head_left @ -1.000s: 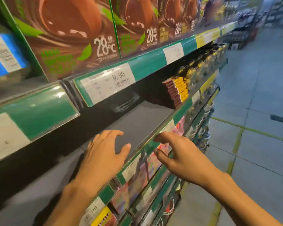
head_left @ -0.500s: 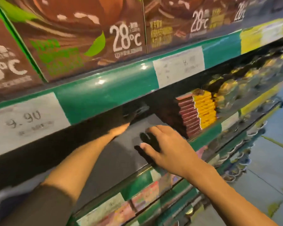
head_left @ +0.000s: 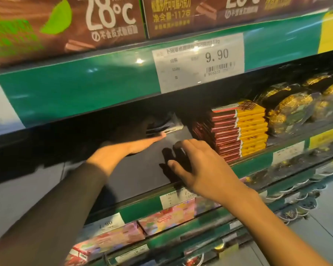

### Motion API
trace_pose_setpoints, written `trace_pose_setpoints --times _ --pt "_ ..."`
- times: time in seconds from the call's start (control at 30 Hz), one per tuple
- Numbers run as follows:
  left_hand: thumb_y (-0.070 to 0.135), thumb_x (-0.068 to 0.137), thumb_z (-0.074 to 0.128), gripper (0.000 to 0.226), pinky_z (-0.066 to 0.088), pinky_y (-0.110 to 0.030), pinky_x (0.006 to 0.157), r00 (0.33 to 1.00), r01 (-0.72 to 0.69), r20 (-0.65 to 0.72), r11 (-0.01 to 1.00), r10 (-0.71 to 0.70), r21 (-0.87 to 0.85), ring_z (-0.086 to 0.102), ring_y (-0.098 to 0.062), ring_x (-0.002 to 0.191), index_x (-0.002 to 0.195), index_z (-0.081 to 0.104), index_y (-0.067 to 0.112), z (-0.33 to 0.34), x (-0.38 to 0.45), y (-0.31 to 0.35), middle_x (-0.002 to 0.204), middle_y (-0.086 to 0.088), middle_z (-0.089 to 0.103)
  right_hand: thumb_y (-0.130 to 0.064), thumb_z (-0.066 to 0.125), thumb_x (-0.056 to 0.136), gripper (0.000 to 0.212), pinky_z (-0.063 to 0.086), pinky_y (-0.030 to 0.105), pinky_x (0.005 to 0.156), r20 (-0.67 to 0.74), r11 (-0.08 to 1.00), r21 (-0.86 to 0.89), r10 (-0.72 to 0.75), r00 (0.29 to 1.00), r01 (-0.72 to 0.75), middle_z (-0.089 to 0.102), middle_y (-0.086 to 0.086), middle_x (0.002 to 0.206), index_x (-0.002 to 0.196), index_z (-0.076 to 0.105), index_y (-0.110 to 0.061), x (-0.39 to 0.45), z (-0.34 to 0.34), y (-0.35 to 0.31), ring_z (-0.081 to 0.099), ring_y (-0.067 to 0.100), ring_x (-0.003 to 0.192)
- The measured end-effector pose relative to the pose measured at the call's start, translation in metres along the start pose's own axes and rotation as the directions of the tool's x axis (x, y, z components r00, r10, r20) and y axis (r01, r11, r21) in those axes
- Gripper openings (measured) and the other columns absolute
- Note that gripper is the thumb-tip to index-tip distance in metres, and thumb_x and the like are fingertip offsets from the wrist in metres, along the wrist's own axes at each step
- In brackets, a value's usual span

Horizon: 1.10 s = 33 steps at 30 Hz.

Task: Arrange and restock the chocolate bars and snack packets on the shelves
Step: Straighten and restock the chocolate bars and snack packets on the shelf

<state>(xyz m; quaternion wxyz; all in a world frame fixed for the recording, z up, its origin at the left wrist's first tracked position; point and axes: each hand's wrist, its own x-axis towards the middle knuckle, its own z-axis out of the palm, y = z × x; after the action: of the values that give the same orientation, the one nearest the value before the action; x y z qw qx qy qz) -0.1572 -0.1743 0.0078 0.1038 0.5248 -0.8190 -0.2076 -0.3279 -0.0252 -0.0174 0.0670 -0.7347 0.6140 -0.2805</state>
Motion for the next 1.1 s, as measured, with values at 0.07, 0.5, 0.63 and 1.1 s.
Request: trace_pose_setpoints --times 0.07,0.5,0.63,1.1 --pt "0.086 0.073 0.047 0.084 0.048 -0.031 0.091 1.0 -0.026 0.006 0.995 0.026 0.099 0.055 -0.011 0.11 0.14 0.041 0.036 -0.003 -0.019 -0.002 0.137 0.005 0.053 -0.05 0.055 0.095 0.039 0.049 0.034 0.09 0.007 1.0 0.006 0.001 1.0 -0.001 0.056 -0.005 0.119 0.123 0.05 -0.024 0.0 -0.001 0.0 0.049 0.018 0.111" --pt "0.079 0.073 0.019 0.088 0.034 -0.032 0.112 0.989 -0.145 -0.002 0.971 0.148 0.192 0.035 -0.006 0.13 0.144 0.039 0.032 -0.011 -0.107 -0.037 0.149 0.012 0.036 -0.052 0.073 0.081 0.06 0.047 0.039 0.096 0.144 0.997 0.026 -0.076 0.987 0.073 0.055 -0.009 0.124 0.13 0.046 -0.029 0.02 -0.002 -0.017 0.048 0.014 0.114" --pt "0.077 0.073 0.027 0.077 0.042 -0.03 0.101 0.982 -0.146 -0.094 0.976 0.162 0.161 0.041 -0.001 0.112 0.132 0.05 0.033 -0.021 -0.12 -0.047 0.129 0.015 0.048 -0.058 0.076 0.075 0.068 0.046 0.036 0.095 0.17 0.995 0.05 -0.097 0.981 0.089 0.056 -0.012 0.123 0.13 0.046 -0.031 0.024 -0.003 -0.024 0.048 0.011 0.112" --pt "0.056 0.078 0.071 0.048 0.052 -0.023 0.069 0.918 0.148 -0.38 0.987 -0.117 0.055 0.062 0.001 0.082 0.119 0.065 0.031 -0.044 -0.184 -0.096 0.102 0.017 0.067 -0.048 0.073 0.084 0.051 0.045 0.028 0.087 0.217 0.975 -0.062 -0.195 0.956 0.213 0.067 -0.005 0.118 0.129 0.061 -0.028 0.045 0.004 -0.055 0.056 0.014 0.106"
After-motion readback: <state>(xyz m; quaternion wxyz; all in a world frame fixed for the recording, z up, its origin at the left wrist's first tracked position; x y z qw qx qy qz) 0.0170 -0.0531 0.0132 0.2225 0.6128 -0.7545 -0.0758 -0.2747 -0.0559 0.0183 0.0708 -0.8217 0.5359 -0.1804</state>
